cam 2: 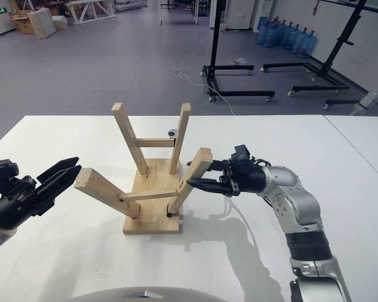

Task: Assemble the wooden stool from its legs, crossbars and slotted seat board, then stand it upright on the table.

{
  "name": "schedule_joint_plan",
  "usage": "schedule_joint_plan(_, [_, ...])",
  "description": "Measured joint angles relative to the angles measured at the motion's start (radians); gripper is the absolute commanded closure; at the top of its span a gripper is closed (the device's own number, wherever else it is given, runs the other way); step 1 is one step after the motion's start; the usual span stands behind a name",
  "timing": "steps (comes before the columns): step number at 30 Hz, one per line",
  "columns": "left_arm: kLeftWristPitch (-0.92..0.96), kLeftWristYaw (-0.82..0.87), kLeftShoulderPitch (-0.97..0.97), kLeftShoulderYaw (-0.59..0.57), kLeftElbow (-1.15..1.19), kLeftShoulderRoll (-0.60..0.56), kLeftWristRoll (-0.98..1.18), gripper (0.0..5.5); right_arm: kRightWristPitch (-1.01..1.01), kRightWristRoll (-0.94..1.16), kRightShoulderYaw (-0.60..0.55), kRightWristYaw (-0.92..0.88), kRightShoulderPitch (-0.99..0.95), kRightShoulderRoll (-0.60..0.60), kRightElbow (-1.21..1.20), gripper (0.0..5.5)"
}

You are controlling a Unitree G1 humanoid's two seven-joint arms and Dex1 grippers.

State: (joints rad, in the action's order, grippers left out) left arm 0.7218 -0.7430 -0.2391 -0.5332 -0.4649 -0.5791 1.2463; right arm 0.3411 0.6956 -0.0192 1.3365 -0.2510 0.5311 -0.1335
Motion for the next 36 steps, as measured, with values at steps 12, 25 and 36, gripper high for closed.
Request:
schedule_joint_plan(12, [-0.008,-0.008,0.007,0.019,0.020,0.000,-0.016,1.35,-0.090,-0.030,0.034,0.038,0.023,0.001,0.005,3.46])
schedule_joint_plan(25, [-0.025,0.004,-0.001,0.047,0.010,0.007,-0.034,1.35,-0.155,-0.063,0.056,0.034,0.040,-0.020,0.011,3.46])
schedule_joint_plan(36, [-0.027,0.014,-0.002,0.053,0.009,0.004,-0.035,1.35,-0.218,-0.085,0.061,0.013,0.068,-0.053,0.010,3.46])
